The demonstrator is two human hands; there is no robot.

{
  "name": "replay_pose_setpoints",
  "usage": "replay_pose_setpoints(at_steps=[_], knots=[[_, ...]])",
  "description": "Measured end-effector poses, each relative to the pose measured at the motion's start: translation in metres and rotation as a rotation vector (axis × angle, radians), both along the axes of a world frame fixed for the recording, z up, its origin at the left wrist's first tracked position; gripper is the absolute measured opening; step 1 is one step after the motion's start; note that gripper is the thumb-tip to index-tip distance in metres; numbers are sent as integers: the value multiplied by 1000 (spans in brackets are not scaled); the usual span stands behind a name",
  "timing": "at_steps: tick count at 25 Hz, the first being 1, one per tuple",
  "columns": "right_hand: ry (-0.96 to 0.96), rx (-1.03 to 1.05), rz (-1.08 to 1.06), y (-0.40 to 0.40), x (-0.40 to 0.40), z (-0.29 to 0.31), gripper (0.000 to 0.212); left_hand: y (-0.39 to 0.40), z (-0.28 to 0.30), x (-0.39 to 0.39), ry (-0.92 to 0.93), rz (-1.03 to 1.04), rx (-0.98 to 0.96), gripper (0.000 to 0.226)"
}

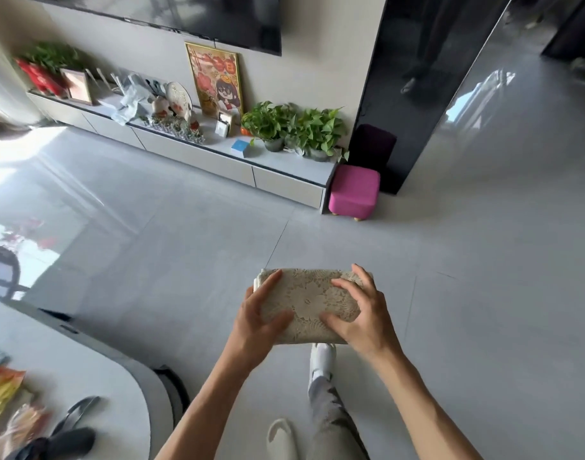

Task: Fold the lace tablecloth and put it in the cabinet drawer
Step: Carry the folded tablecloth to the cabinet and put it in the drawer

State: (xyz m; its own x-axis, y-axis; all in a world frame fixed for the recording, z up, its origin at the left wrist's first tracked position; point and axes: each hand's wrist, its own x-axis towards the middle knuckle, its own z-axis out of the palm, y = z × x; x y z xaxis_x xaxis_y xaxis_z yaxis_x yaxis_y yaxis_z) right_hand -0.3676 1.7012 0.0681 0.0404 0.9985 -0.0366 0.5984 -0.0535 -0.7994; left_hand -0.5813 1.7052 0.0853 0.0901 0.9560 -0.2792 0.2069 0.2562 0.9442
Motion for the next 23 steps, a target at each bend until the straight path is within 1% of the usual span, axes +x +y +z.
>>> replay_pose_setpoints(at_steps=[4, 7, 10, 13, 16, 19, 23], knots=[[8, -23, 1, 138, -3, -32, 54, 131, -25, 1, 24, 48, -55, 67], [20, -87, -10, 240, -9, -49, 53, 230, -37, -2, 35, 57, -102, 68], [8, -125, 2, 316, -23, -56, 52, 308, -50, -16, 40, 65, -135, 68], [-11, -159, -27, 393, -45, -71, 52, 390, -74, -41, 65, 13, -134, 68], [-32, -221, -114, 466, -88, -104, 53, 481, -118, -82, 61, -71, -170, 65], [-15, -273, -220, 529, -129, -156, 52, 568, -179, -117, 72, -179, -199, 65], [46, -377, -291, 608, -161, -267, 51, 661, -283, -150, 141, -252, -222, 66]])
